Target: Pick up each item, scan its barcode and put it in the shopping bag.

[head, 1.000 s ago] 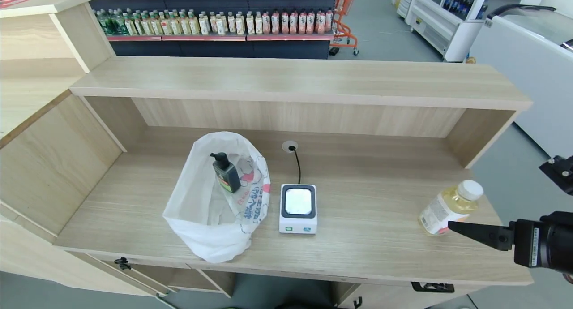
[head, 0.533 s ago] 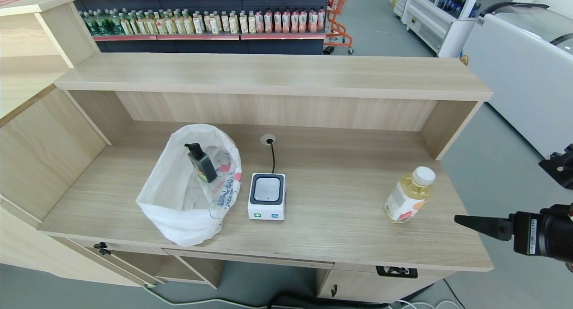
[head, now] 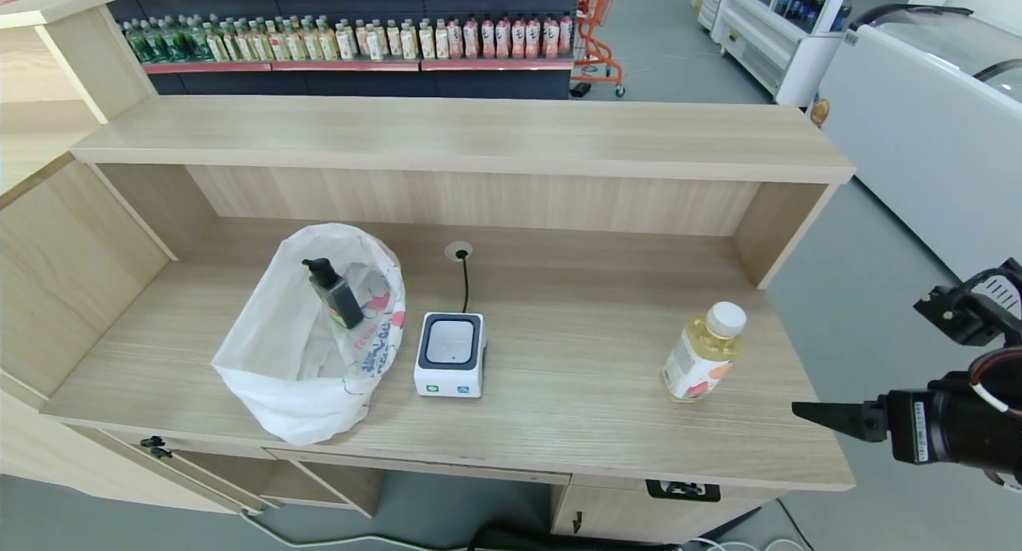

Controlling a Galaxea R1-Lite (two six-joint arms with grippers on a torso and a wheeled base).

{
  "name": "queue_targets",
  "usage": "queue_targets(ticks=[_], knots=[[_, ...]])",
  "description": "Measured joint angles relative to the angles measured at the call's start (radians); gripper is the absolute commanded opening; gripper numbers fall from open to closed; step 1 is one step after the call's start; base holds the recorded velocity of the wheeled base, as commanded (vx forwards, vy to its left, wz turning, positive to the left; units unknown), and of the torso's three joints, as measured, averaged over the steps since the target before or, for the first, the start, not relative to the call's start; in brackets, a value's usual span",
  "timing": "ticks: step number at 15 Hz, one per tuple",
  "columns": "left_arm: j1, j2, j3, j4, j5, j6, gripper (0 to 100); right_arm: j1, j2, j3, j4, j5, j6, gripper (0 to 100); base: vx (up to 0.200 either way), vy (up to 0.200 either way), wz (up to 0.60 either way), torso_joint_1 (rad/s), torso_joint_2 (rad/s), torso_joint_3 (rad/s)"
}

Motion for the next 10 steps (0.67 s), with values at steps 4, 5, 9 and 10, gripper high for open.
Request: queue_targets(ticks=[4,5,9,10], knots=[[0.001,0.0,0.0,0.0,0.0,0.0,100,-0.009,0.027,0.037,-0.048,0.034,-0.027,100,0.0,0.0,0.0,0.0,0.0,0.0],[0.0,0.0,0.0,0.0,0.0,0.0,100,-0.009,0.039,0.047,-0.078,0.04,-0.036,100,0.0,0.0,0.0,0.0,0.0,0.0],[0.001,0.0,0.0,0.0,0.0,0.0,100,-0.044,0.091,0.108,-0.212,0.039,-0.185,100,0.0,0.0,0.0,0.0,0.0,0.0],[0.001,0.0,0.0,0.0,0.0,0.0,100,-0.051,0.105,0.13,-0.272,0.04,-0.215,100,0.0,0.0,0.0,0.0,0.0,0.0]])
